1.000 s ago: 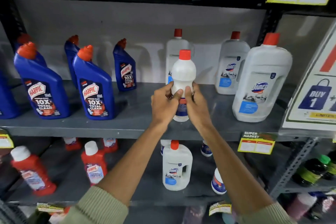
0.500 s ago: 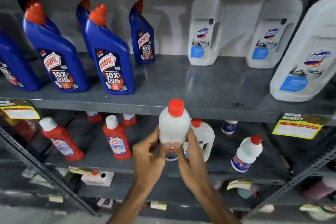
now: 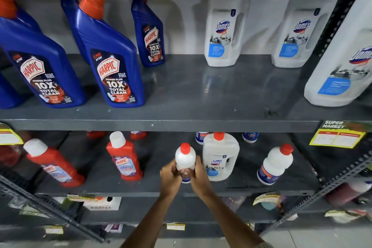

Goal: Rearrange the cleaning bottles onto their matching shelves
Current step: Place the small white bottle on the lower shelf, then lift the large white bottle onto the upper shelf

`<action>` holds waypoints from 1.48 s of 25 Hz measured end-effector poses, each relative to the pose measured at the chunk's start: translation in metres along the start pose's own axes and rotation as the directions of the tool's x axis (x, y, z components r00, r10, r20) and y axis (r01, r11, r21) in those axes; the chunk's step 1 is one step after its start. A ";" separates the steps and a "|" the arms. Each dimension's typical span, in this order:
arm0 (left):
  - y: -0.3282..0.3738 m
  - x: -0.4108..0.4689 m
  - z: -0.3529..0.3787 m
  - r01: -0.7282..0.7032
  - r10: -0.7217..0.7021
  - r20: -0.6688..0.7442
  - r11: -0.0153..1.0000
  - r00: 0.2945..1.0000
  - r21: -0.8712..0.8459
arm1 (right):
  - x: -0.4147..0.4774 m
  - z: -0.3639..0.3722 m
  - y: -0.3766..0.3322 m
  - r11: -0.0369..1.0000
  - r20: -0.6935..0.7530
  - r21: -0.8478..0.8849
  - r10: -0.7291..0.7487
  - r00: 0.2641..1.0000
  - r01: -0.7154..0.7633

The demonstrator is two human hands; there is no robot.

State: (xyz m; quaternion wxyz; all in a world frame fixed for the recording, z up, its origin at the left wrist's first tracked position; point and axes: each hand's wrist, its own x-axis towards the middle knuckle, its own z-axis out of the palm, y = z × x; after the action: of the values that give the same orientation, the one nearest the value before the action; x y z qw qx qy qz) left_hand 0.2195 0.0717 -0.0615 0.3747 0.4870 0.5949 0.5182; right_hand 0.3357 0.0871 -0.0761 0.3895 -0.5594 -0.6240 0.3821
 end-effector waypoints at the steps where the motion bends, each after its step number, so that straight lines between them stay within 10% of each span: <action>1: -0.005 0.002 0.002 0.000 0.000 0.000 1.000 1.000 -0.006 | 0.001 0.002 0.002 0.999 -0.006 0.039 0.026 1.000 -0.026; 8: 0.005 -0.012 0.008 0.000 0.001 -0.010 0.998 1.000 0.067 | -0.020 -0.014 -0.009 0.998 -0.009 0.067 0.010 1.000 -0.010; 12: 0.045 -0.014 0.019 -0.447 0.484 -0.049 0.839 0.874 0.310 | -0.051 -0.070 -0.015 0.989 -0.364 -0.042 -0.146 0.920 0.140; 15: 0.086 0.015 0.035 -0.545 0.589 0.098 0.654 0.802 0.525 | -0.025 -0.121 -0.007 0.992 -0.499 0.060 -0.064 0.864 0.109; 19: 0.097 0.037 0.060 -0.503 0.327 0.384 0.504 0.864 0.702 | 0.005 -0.143 0.006 0.981 -0.054 0.191 0.057 0.997 -0.046; 26: 0.118 -0.038 0.041 -0.397 0.263 0.339 0.812 0.903 0.428 | -0.051 -0.155 0.001 0.984 -0.123 0.147 -0.085 0.989 0.103; 37: 0.360 -0.098 -0.021 -0.694 0.684 0.119 0.705 0.719 0.146 | -0.102 -0.265 -0.224 0.822 -0.208 0.216 -0.488 0.848 0.527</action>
State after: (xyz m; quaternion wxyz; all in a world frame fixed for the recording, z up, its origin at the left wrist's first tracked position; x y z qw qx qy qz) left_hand 0.2921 -0.0321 0.2898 0.1247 0.7199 0.4034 0.5509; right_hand 0.4955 -0.0219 0.2295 0.5922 -0.3414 -0.6639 0.3032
